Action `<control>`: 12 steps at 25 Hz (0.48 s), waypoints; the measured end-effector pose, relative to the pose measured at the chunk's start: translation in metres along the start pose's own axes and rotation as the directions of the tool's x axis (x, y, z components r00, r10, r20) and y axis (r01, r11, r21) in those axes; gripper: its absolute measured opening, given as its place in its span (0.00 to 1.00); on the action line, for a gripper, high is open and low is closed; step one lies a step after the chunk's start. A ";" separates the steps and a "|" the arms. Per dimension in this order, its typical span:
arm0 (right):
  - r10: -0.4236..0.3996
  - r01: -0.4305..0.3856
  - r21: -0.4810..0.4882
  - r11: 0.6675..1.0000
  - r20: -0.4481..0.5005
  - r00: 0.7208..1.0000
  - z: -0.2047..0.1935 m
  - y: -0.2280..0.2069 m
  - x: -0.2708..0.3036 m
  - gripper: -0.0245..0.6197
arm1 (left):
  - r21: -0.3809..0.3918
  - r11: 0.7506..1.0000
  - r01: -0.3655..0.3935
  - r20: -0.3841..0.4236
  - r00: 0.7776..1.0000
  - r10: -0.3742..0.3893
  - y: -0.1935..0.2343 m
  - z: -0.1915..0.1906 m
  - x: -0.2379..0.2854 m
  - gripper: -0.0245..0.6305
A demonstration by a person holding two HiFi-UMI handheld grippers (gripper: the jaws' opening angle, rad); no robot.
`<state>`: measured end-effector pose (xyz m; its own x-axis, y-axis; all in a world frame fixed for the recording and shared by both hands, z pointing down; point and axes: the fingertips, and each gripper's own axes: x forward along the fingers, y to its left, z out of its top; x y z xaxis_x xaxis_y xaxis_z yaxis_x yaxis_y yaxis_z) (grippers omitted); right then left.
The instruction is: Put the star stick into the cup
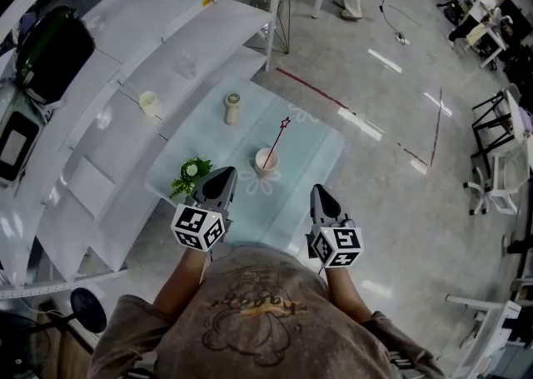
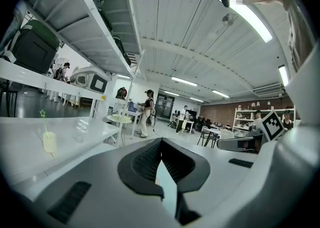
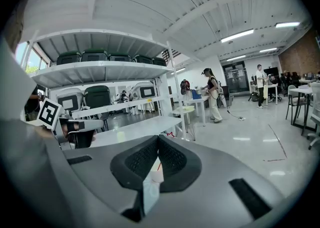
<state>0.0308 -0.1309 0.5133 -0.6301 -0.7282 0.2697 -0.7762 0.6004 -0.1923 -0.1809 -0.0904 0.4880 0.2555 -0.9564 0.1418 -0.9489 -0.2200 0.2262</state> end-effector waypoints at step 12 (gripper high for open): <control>-0.002 0.002 -0.006 1.000 -0.002 1.000 0.001 -0.008 -0.001 0.04 | -0.044 0.999 0.018 0.025 1.000 -0.016 -0.015 0.009 0.009 0.07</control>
<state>0.0381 -0.1352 0.5139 -0.6285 -0.7287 0.2721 -0.7773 0.6011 -0.1857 -0.1658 -0.0973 0.4769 0.2663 -0.9572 0.1134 -0.9352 -0.2280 0.2710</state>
